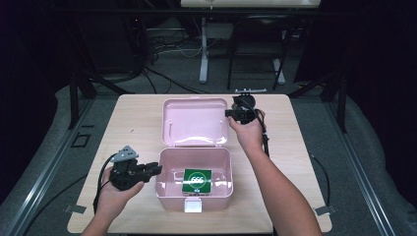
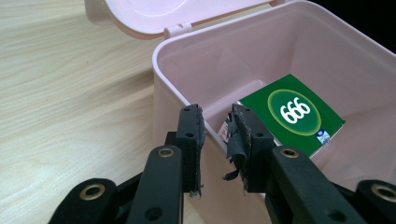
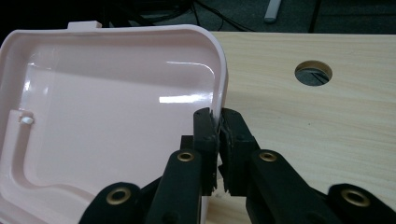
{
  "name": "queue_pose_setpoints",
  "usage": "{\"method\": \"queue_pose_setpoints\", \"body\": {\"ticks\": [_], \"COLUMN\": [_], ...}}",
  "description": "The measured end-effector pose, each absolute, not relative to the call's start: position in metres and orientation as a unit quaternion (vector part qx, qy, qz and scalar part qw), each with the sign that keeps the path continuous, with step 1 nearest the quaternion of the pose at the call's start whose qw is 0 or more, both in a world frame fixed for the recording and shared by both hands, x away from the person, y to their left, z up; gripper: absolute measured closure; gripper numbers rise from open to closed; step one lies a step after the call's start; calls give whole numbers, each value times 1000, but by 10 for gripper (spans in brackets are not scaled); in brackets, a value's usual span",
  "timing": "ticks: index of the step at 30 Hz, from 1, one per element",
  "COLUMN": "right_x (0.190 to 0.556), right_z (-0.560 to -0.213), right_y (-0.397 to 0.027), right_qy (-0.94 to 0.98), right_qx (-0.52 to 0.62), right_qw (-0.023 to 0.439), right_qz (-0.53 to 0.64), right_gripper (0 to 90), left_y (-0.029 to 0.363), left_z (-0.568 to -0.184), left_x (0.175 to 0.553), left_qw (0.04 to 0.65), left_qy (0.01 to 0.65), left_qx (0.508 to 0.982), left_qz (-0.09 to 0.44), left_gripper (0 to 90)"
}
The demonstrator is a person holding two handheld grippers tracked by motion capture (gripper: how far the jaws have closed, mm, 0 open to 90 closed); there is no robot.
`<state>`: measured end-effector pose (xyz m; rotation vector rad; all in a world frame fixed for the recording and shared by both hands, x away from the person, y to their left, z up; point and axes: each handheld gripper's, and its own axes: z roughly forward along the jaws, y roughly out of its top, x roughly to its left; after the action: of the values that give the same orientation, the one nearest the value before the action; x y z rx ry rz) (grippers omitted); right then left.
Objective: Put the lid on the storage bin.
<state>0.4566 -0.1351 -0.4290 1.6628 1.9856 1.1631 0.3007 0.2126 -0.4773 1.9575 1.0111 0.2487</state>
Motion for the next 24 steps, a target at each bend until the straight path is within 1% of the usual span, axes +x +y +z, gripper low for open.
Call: {"method": "queue_pose_setpoints", "body": {"ticks": [9,19,24], "right_x": [451,448,442], "right_z": [-423,-420,-417], "right_y": [-136,-138,-138], "right_qy": [692,692,692], "right_qx": [567,562,555], "right_qw": [163,163,173], "right_qz": [416,423,428], "right_gripper": [863,866,867], "left_y": [213,212,212], "left_z": [-478,-478,-477], "left_x": [301,300,300], "left_qw": [447,448,447], "left_qy": [411,415,416], "left_qx": [788,786,786], "left_qz": [99,97,98], "left_gripper": [739,741,742]}}
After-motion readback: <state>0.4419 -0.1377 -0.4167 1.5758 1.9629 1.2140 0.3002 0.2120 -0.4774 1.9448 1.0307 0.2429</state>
